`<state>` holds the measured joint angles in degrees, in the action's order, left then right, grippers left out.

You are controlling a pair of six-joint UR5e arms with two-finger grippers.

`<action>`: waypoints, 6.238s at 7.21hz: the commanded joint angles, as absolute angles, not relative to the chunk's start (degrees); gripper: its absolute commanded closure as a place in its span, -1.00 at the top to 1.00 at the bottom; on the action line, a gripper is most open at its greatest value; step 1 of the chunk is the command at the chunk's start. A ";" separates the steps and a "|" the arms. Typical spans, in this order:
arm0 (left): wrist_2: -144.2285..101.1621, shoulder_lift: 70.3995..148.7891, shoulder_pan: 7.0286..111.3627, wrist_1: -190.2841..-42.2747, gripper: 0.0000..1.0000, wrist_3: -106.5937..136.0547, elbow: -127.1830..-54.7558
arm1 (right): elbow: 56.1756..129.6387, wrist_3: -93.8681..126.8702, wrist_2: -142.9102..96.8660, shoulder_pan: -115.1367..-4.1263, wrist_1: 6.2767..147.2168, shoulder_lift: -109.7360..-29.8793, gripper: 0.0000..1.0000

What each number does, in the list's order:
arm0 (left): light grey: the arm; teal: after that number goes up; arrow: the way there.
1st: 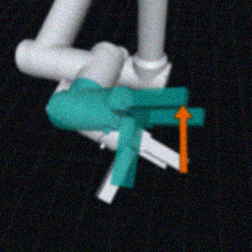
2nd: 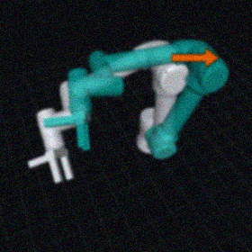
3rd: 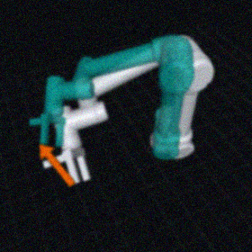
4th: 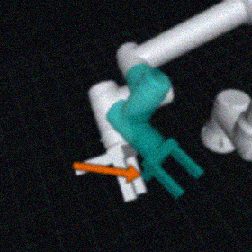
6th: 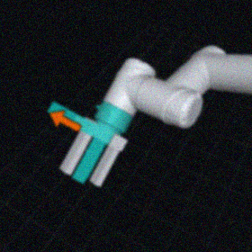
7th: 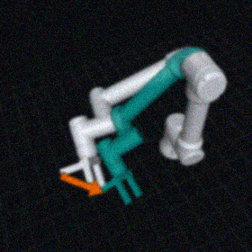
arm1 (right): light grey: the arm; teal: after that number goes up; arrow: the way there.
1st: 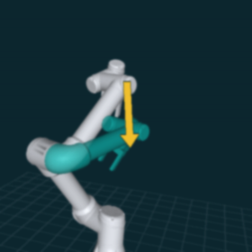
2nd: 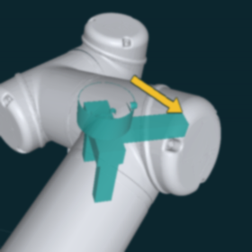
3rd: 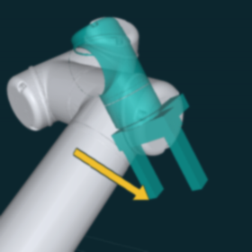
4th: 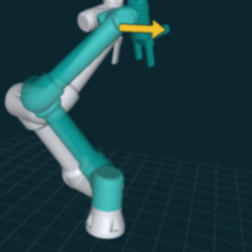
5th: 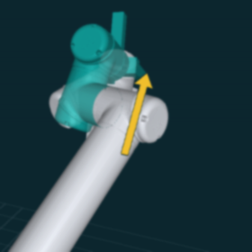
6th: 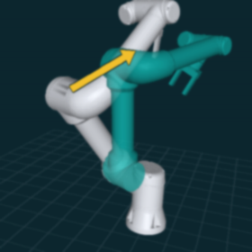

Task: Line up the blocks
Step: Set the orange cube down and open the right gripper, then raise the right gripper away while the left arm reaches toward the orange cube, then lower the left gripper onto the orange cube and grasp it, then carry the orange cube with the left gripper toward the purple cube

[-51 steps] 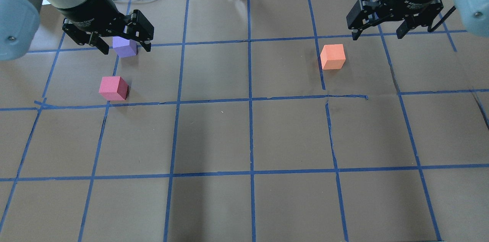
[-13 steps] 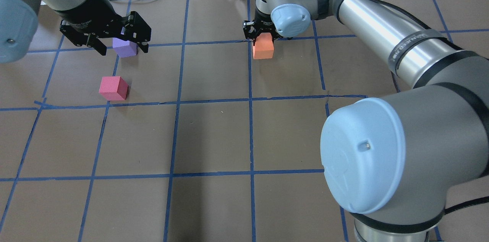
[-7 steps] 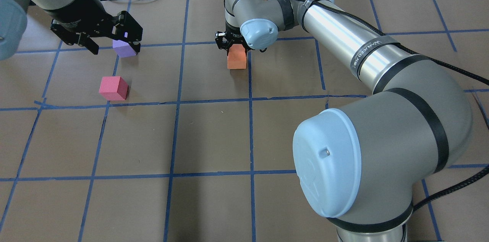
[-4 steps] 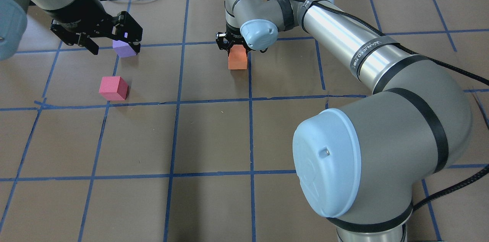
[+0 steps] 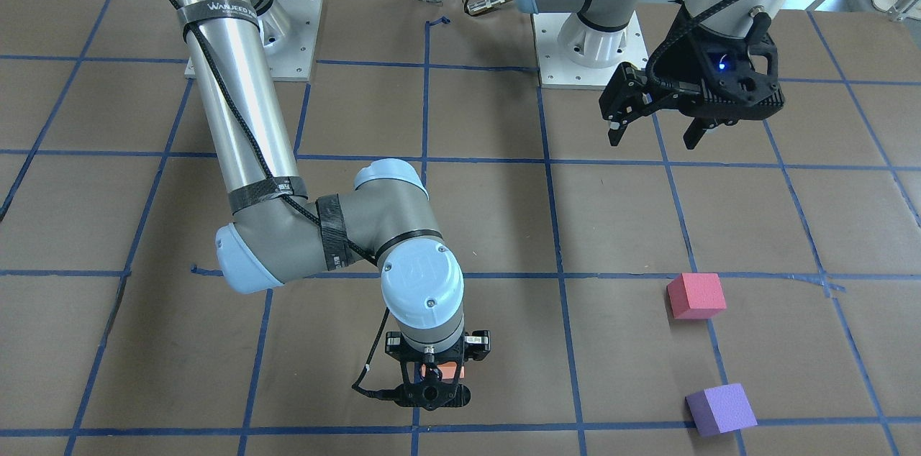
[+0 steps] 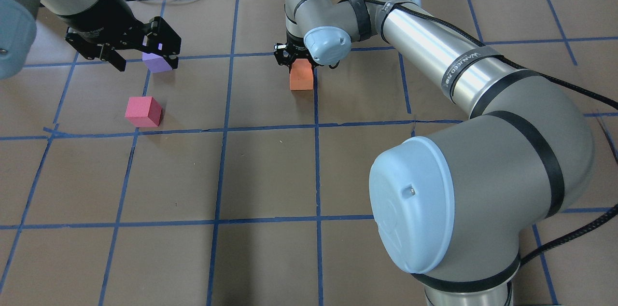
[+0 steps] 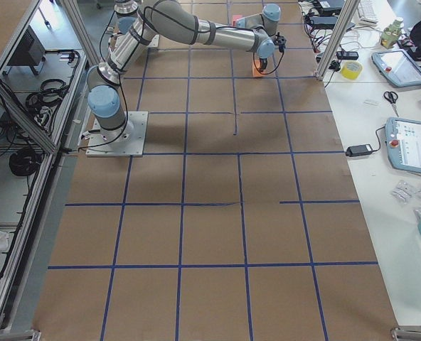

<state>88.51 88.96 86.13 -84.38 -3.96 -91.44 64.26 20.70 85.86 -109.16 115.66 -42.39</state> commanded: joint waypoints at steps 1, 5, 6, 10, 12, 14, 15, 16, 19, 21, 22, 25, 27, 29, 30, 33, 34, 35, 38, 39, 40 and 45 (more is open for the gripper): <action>88.51 88.86 86.13 -84.37 1.00 -3.96 -91.49 | 64.34 20.83 86.04 -109.16 115.58 -42.28 1.00; 88.42 88.94 86.05 -84.20 1.00 -4.04 -91.49 | 64.51 18.29 85.96 -107.14 107.72 -49.87 1.00; 88.42 89.03 86.04 -84.11 1.00 -3.96 -91.49 | 64.60 14.89 85.96 -105.57 102.10 -54.27 1.00; 90.87 91.05 87.10 -81.66 1.00 0.24 -90.44 | 66.96 5.56 90.05 -97.58 86.78 -69.84 1.00; 88.34 94.64 90.86 -74.31 1.00 2.28 -90.35 | 74.13 2.46 90.88 -95.72 84.73 -77.83 0.89; 85.89 100.69 94.65 -68.82 1.00 6.56 -90.00 | 82.76 -0.41 90.44 -91.96 87.87 -86.44 0.82; 85.70 104.46 96.57 -65.86 1.00 8.68 -89.91 | 85.40 -1.40 90.18 -90.45 88.76 -89.27 0.82; 85.69 108.50 98.85 -57.83 1.00 10.53 -89.91 | 87.17 -3.93 90.61 -89.31 91.29 -90.08 0.77; 87.53 118.79 103.26 -53.27 1.00 16.40 -84.05 | 90.26 -3.43 89.74 -88.68 99.65 -90.09 1.00; 87.45 125.13 104.67 -49.23 1.00 20.63 -80.87 | 90.35 -4.22 90.00 -88.59 99.67 -90.09 1.00; 88.93 127.42 104.85 -47.65 1.00 20.65 -80.69 | 90.35 -4.22 90.00 -88.51 99.67 -90.09 1.00; 91.06 130.25 106.43 -45.88 1.00 22.48 -79.90 | 90.35 -4.39 90.26 -88.42 99.67 -90.09 1.00; 91.14 131.74 106.79 -46.14 1.00 23.12 -79.45 | 90.35 -4.39 90.26 -88.51 99.67 -90.09 1.00; 92.37 132.36 106.79 -46.41 0.70 19.52 -79.80 | 90.35 -4.39 90.35 -88.50 99.67 -90.09 1.00; 92.29 132.36 106.79 -46.49 -0.33 17.60 -79.80 | 90.35 -4.39 90.35 -88.51 99.58 -90.09 1.00; 94.46 129.30 106.35 -50.68 -0.51 16.53 -79.46 | 90.35 -4.48 90.35 -88.51 99.58 -90.09 1.00; 94.13 128.16 103.82 -52.71 -0.50 16.26 -79.19 | 90.35 -4.48 90.44 -88.42 99.58 -90.09 1.00; 93.96 126.67 100.67 -55.52 -0.50 15.39 -79.19 | 90.35 -4.48 90.61 -88.42 99.49 -90.09 1.00; 94.57 122.45 91.70 -59.22 -0.52 4.00 -79.98 | 90.35 -4.48 90.26 -88.51 99.49 -90.09 1.00; 94.57 121.39 87.84 -60.54 -0.53 -0.48 -80.42 | 90.35 -4.48 90.26 -88.42 99.58 -90.09 1.00; 94.57 121.29 84.50 -60.56 -0.55 -6.53 -81.20 | 90.35 -4.48 90.18 -88.50 99.49 -90.09 1.00; 93.87 120.50 75.35 -59.86 -0.65 -18.01 -84.72 | 90.35 -4.48 90.26 -88.42 99.49 -90.09 1.00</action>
